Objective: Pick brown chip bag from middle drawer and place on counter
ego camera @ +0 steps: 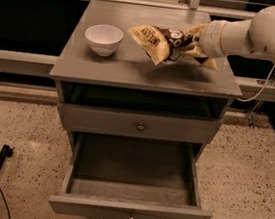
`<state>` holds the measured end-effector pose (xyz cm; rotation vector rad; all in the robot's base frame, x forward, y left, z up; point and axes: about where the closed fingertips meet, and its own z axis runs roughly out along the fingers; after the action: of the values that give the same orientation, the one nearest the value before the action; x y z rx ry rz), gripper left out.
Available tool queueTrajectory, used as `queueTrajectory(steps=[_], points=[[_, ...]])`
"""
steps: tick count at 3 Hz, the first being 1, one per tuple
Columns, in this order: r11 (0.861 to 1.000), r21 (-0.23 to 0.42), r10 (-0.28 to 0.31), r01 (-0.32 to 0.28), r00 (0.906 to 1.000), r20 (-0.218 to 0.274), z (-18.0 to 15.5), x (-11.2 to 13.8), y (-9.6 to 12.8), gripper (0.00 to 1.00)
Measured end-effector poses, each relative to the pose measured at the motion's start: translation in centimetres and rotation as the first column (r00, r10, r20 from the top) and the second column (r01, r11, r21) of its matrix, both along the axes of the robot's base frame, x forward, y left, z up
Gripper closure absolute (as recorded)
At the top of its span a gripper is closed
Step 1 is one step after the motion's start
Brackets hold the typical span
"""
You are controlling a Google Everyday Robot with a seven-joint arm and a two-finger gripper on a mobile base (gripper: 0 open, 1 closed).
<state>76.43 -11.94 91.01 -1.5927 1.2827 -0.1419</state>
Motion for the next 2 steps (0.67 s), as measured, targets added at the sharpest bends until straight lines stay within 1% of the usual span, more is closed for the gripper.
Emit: queueTrajectory(steps=[1,2], points=[[1.0,-0.018,0.006,-0.005,1.0,0.003,0.07,-0.13,-0.25,0.06],[1.0,-0.018,0.006,-0.005,1.0,0.003,0.07,-0.13,-0.25,0.0]])
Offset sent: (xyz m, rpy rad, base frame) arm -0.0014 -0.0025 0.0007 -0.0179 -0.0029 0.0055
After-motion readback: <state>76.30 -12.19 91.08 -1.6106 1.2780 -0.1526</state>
